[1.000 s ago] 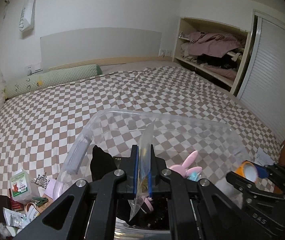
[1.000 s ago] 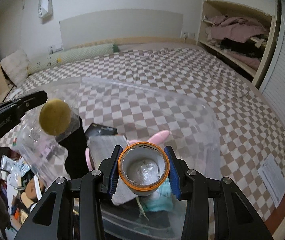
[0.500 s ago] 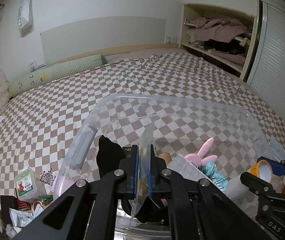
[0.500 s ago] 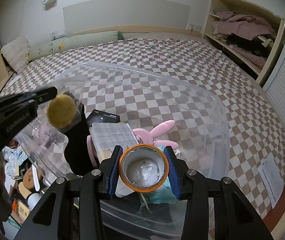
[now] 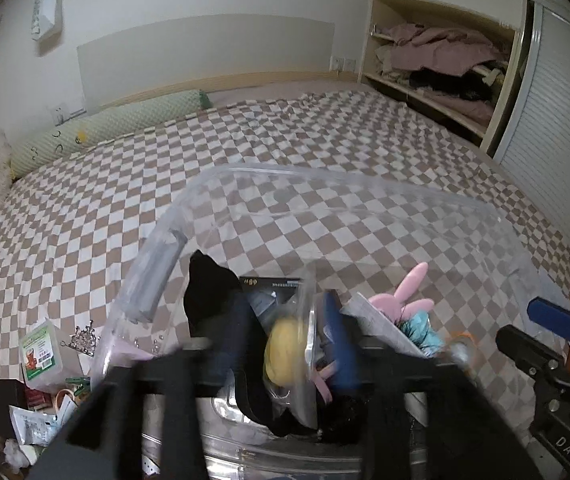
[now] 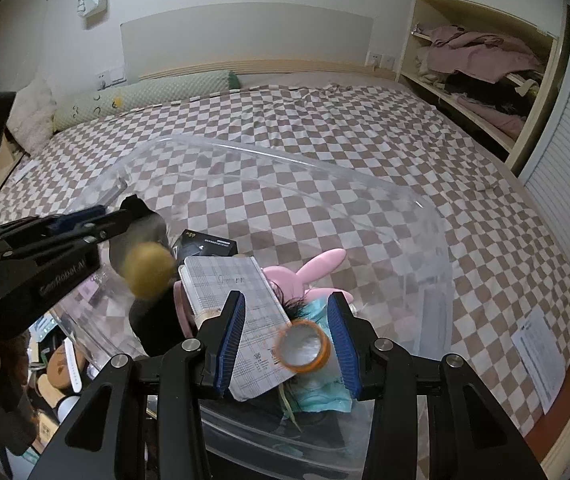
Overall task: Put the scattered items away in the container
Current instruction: 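Release the sponge into the clear box with the left tool while the right tool drops the tape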
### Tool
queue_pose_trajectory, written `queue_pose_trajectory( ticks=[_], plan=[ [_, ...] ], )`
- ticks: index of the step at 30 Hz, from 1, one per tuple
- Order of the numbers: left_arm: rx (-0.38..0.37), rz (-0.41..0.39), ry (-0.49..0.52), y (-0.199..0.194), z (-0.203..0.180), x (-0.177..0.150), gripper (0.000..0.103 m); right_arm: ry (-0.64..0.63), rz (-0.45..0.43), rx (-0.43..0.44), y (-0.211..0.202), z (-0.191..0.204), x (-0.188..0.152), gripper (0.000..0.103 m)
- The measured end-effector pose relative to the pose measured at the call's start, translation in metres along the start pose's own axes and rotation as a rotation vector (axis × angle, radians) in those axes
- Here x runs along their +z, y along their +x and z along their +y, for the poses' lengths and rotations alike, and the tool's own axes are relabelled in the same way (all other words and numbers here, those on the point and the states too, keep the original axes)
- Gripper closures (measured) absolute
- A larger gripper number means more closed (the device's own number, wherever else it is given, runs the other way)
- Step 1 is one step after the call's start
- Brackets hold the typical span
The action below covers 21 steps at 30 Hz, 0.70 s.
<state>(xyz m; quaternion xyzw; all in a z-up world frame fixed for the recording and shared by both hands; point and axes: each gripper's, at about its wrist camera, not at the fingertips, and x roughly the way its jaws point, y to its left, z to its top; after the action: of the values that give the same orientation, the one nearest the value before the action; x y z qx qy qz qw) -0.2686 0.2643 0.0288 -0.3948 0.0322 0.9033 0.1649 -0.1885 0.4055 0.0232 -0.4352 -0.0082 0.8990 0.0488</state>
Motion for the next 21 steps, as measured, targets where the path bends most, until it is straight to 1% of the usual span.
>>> queue_pose_trajectory(
  ticks=[3, 14, 15, 16, 18, 21],
  plan=[
    [-0.001, -0.008, 0.002, -0.003, 0.000, 0.001, 0.049, 0.005, 0.002, 0.003, 0.001, 0.000, 0.000, 0.060],
    [0.030, 0.005, 0.020, -0.002, 0.002, -0.002, 0.049, 0.024, -0.002, 0.014, -0.002, 0.000, 0.000, 0.059],
    [0.034, 0.005, 0.018, -0.003, 0.003, -0.002, 0.044, 0.027, -0.001, 0.014, -0.002, 0.000, 0.000, 0.060],
    [0.041, 0.002, 0.014, -0.004, 0.004, -0.003, 0.034, 0.030, 0.000, 0.014, -0.002, -0.001, -0.001, 0.060],
    [0.054, -0.008, 0.003, -0.006, 0.007, -0.003, 0.022, 0.034, 0.001, 0.014, -0.002, -0.001, -0.001, 0.060],
    [0.036, -0.009, -0.017, -0.009, 0.011, -0.003, 0.017, 0.036, 0.001, 0.012, -0.003, -0.001, -0.003, 0.060]
  ],
)
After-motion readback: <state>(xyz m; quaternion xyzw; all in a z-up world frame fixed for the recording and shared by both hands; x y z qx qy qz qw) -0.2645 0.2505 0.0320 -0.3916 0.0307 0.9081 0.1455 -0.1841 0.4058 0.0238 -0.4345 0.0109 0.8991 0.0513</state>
